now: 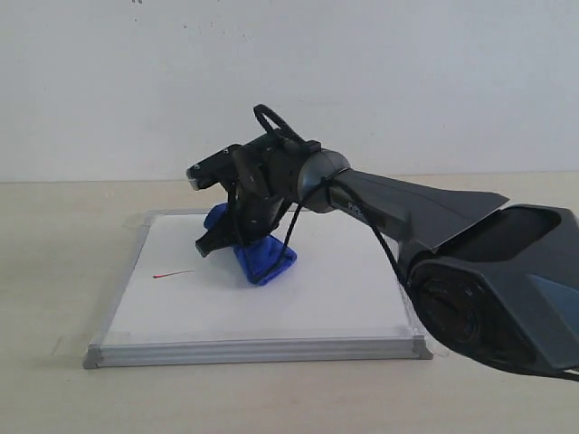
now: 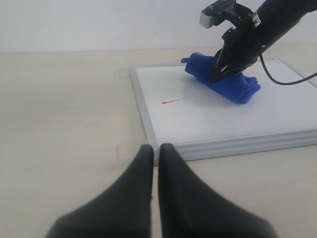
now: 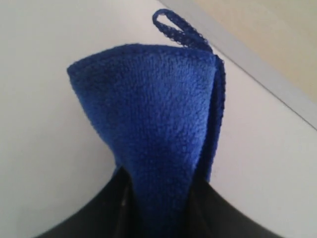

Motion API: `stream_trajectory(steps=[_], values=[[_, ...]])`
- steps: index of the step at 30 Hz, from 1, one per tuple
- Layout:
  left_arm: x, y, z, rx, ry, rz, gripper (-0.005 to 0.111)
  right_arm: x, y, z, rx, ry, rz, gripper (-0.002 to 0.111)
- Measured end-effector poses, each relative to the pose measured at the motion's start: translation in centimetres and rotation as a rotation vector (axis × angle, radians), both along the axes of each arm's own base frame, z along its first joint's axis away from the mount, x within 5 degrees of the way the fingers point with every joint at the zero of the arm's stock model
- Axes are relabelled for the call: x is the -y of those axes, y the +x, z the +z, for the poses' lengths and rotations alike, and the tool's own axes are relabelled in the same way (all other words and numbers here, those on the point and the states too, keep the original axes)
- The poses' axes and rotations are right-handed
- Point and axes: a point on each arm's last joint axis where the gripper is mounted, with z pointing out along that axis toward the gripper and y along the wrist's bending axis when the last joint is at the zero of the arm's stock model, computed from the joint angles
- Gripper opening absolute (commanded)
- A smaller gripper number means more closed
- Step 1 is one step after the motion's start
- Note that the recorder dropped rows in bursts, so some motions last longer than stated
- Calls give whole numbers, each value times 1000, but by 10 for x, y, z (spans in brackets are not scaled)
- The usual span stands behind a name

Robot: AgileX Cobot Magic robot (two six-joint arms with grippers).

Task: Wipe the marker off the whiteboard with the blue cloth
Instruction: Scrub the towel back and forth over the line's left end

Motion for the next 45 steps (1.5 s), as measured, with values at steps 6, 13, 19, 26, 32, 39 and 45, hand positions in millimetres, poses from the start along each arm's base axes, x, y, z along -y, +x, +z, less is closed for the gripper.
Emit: stream_trajectory(steps=[6,13,19,26,32,39,45], values=[[0,0,0,0,0,0,4,-10,-7,-1,-28,35,67,0],[0,0,0,0,0,0,4,-48,-35,0,-93,175,232,0],[0,0,0,0,0,0,4,-44,-29,-2,-68,167,143,0],[0,0,0,0,0,0,4,-37,-16,-1,-19,205,1,0],[0,0,0,0,0,0,4,-40,-12,10,19,260,-16,0],[0,0,0,0,0,0,4,-42,-10,13,39,298,-24,0],[0,0,0,0,0,0,4,-42,-11,7,34,291,-15,0]])
